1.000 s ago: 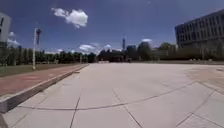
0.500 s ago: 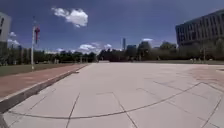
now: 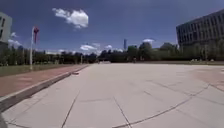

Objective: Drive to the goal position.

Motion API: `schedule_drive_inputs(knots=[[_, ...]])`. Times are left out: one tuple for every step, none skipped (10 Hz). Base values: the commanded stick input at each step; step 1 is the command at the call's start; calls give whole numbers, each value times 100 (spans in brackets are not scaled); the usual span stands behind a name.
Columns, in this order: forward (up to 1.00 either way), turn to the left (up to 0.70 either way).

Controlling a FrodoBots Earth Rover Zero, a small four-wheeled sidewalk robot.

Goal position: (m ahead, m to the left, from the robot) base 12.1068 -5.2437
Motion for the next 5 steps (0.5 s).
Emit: schedule_drive_inputs(knots=[[50,0],[50,0],[50,0],[50,0],[50,0]])
